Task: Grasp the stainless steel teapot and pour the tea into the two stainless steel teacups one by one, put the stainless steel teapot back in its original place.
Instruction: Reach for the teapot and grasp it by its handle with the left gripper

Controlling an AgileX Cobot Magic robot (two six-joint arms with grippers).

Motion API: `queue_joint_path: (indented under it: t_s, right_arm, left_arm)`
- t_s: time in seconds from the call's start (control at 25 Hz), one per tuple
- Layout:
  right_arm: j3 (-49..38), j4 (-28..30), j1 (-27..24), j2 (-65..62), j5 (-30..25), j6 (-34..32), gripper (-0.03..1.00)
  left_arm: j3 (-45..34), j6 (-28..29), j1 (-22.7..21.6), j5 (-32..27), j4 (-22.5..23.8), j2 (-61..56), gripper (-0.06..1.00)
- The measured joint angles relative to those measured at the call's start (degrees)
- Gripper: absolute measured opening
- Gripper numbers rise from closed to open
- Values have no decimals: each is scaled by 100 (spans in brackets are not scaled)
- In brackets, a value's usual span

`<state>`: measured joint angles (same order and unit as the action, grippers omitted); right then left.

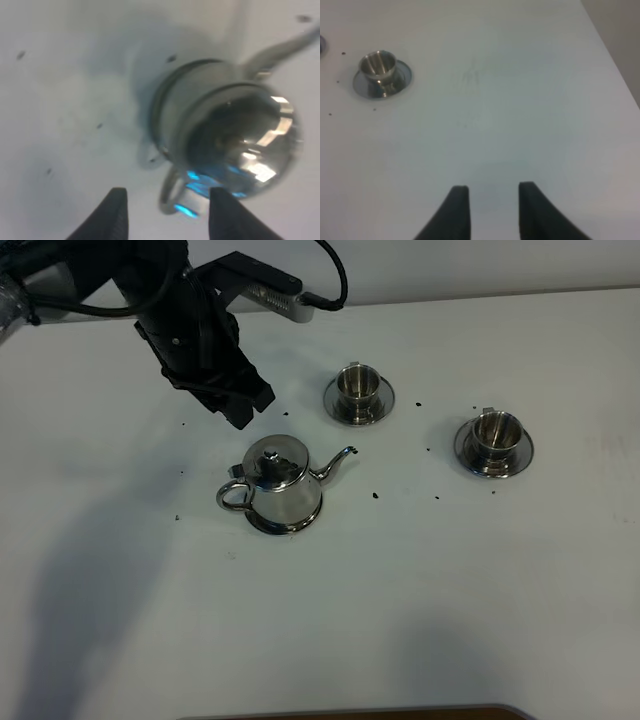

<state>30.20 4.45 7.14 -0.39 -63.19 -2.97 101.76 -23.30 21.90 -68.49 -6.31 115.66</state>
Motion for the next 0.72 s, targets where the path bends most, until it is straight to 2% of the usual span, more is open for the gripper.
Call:
queue_joint_path:
  t_s: [0.12, 0.32, 0.48, 0.6, 0.72]
  right_arm:
    - [0, 0, 0, 0, 0, 0, 24]
    - [0, 0, 0, 0, 0, 0, 24]
    - [0, 0, 0, 0, 0, 0, 24]
    - [0, 0, 0, 0, 0, 0, 24]
    - [0, 0, 0, 0, 0, 0, 24]
  left_arm:
    - [-376, -651, 24, 0, -277, -172, 44]
    - [-1198, -1205, 48, 0, -284, -514, 44]
    - [-1682, -1323, 48, 0, -48, -843, 44]
    - [-1764, -1329, 48, 0, 313, -884, 44]
    - [-1772, -1335, 48, 0, 387, -827, 44]
